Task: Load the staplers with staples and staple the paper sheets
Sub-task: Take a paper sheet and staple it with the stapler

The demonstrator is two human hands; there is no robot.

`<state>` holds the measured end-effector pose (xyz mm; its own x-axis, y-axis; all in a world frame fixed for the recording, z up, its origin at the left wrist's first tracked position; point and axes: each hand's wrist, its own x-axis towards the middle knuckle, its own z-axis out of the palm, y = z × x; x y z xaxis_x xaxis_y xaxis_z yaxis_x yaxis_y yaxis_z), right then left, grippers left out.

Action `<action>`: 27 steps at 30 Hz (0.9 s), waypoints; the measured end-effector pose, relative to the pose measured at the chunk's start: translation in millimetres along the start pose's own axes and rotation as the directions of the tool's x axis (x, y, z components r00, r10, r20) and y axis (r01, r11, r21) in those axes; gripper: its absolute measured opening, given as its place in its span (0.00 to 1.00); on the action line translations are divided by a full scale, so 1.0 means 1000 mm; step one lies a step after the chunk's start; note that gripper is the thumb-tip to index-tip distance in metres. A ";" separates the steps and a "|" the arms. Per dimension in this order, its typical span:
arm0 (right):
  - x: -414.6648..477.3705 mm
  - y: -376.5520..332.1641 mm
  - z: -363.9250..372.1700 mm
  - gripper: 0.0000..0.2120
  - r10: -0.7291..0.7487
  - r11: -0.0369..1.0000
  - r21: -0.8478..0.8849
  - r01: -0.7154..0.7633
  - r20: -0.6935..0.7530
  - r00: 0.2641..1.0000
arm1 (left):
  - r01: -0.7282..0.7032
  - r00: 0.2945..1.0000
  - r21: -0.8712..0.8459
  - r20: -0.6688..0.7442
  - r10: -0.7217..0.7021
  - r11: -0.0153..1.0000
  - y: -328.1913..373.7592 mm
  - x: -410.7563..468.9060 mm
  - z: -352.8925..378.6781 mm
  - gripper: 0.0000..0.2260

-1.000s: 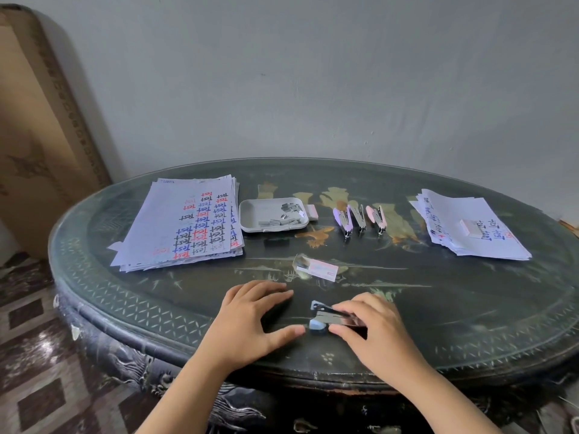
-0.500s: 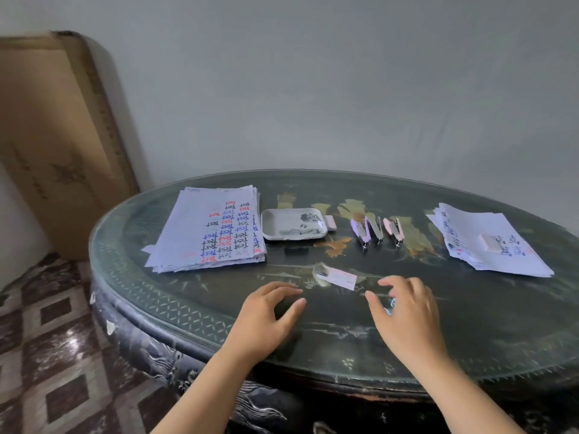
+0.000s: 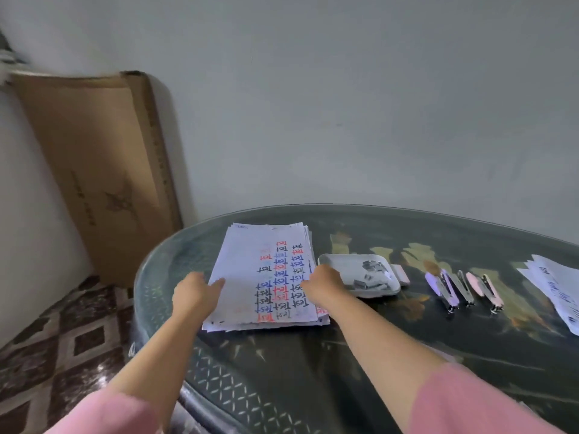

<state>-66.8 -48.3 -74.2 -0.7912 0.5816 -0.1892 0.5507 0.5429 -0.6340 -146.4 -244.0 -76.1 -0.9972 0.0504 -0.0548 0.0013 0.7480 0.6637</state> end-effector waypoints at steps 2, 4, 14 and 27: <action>0.015 -0.003 0.008 0.06 0.063 0.998 0.015 -0.063 -0.012 0.998 | 0.057 0.996 -0.027 0.073 -0.055 0.998 0.001 0.013 0.002 0.16; 0.025 -0.007 0.015 0.05 0.084 0.995 0.058 -0.082 -0.042 0.996 | 0.070 0.996 -0.055 0.064 -0.066 0.996 -0.001 0.019 0.004 0.12; -0.003 -0.008 0.000 0.27 -0.039 0.882 0.467 0.063 -0.061 0.997 | 0.006 0.998 -0.224 -0.063 -0.020 0.975 -0.011 0.008 -0.012 0.15; -0.229 0.157 -0.145 0.23 -0.148 0.945 0.310 0.106 0.116 0.982 | -0.729 0.583 -0.228 0.289 0.760 0.645 -0.004 -0.176 -0.061 0.13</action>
<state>239.8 -8.7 -22.2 -0.8896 0.4203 -0.1788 0.3540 0.3871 -0.8514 24.4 -296.0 -23.3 -0.5584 0.7888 0.2570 0.7109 0.2953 0.6383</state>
